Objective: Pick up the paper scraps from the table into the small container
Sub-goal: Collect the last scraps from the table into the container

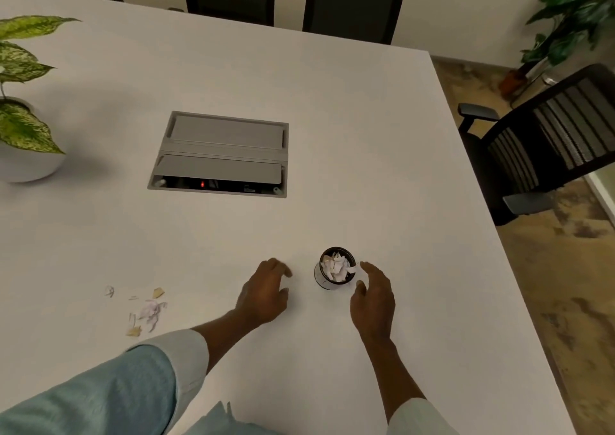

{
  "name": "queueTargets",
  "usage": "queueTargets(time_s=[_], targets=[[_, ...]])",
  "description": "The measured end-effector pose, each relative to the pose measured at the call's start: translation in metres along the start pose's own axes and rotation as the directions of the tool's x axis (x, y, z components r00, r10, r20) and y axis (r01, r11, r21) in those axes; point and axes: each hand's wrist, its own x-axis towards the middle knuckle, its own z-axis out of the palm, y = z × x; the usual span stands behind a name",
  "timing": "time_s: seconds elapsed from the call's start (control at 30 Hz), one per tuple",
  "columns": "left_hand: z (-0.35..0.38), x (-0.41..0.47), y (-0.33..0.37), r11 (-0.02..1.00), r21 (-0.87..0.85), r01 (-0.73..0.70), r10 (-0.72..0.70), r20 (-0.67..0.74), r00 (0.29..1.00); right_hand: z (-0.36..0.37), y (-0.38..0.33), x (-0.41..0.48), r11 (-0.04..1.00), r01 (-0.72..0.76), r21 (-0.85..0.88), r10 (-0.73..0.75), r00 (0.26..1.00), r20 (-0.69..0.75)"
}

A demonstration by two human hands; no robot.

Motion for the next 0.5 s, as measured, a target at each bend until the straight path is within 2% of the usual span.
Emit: queueTargets(time_s=[0.17,0.3,0.4,0.5], targets=[[0.008,-0.045,-0.059,0.948,0.316,-0.024,-0.052,0.230,0.972,0.011,0.003,-0.004,0.996,0.022,-0.088,-0.008,0.987,0.159],[0.018,-0.070,-0.088,0.939,0.333,-0.086,-0.035,0.343,0.939,0.019,0.003,-0.011,0.959,0.179,-0.218,-0.132,0.967,0.217],[0.024,-0.075,-0.095,0.926,0.353,-0.138,0.000,0.363,0.932,0.026,0.006,-0.021,0.859,0.332,-0.389,-0.260,0.938,0.228],[0.026,-0.072,-0.096,0.922,0.360,-0.142,0.004,0.359,0.933,0.033,0.004,-0.028,0.797,0.394,-0.458,-0.296,0.915,0.272]])
